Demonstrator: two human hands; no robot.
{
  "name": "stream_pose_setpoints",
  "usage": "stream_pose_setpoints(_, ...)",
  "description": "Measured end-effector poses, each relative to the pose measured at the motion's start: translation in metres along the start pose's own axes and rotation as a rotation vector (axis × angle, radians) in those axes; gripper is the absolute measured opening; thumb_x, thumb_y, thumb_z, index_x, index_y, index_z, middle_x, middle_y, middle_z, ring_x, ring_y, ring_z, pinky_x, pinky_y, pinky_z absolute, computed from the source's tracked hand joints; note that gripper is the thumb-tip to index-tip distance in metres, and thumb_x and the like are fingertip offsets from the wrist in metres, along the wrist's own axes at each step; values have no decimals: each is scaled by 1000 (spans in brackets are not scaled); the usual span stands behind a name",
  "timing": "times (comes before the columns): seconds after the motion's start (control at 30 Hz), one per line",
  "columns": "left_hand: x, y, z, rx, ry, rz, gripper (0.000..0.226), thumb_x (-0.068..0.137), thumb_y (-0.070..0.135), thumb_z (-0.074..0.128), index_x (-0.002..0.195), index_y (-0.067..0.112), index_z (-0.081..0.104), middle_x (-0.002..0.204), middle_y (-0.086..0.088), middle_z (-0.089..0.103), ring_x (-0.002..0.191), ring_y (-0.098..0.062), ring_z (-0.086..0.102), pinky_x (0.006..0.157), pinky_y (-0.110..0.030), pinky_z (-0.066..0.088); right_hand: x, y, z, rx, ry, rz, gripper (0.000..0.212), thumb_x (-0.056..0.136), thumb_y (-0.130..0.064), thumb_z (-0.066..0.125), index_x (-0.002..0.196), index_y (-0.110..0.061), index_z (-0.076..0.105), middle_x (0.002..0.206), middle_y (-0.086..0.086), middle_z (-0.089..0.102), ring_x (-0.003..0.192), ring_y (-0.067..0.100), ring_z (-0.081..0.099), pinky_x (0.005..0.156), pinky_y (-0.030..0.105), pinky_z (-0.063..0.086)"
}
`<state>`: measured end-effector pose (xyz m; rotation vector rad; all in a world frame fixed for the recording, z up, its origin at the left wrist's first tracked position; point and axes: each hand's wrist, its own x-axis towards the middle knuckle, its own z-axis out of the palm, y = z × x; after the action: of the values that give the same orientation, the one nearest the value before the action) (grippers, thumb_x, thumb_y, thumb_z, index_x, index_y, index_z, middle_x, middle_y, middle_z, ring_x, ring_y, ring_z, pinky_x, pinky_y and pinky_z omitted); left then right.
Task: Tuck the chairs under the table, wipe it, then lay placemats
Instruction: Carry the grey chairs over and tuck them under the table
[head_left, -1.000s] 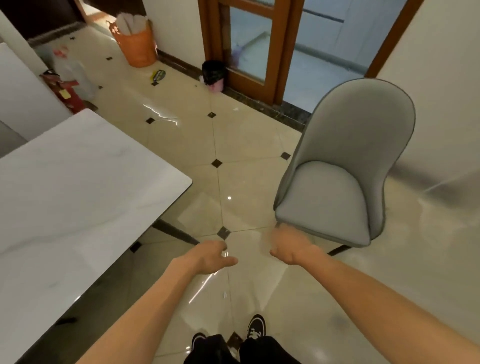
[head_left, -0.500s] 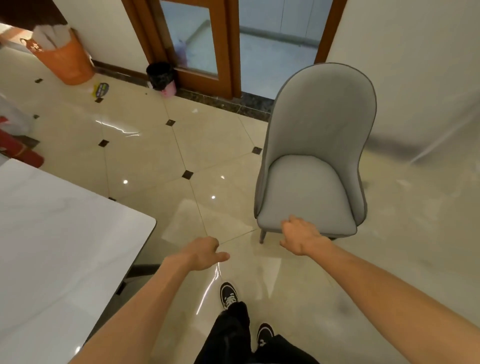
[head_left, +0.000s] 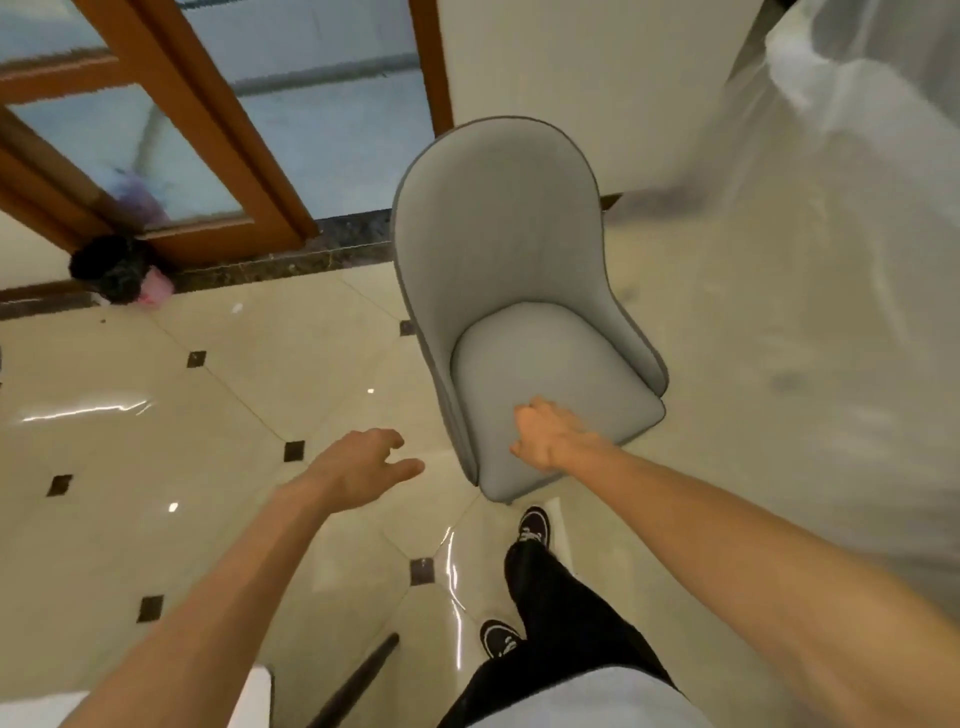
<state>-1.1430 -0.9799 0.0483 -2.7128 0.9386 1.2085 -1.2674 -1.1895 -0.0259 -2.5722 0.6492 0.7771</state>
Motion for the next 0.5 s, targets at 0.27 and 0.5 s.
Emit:
stream_pose_setpoints(0.27, 129, 34, -120, 348, -3, 167, 58, 94, 54, 53, 140, 19, 50, 138, -6, 58, 123, -25, 56, 102, -40, 44, 68, 22, -14, 328, 25, 262, 43, 93, -22, 52, 133, -8, 51, 133, 16, 46, 123, 34, 49, 99, 41, 43)
stream_pose_setpoints(0.5, 225, 60, -182, 656, -65, 424, 52, 95, 46, 59, 137, 16, 55, 137, -9, 59, 123, -30, 56, 102, -39, 44, 91, 17, -11, 575, 38, 475, 39, 96, -22, 48, 132, -7, 51, 131, 17, 46, 119, 34, 49, 97, 43, 43)
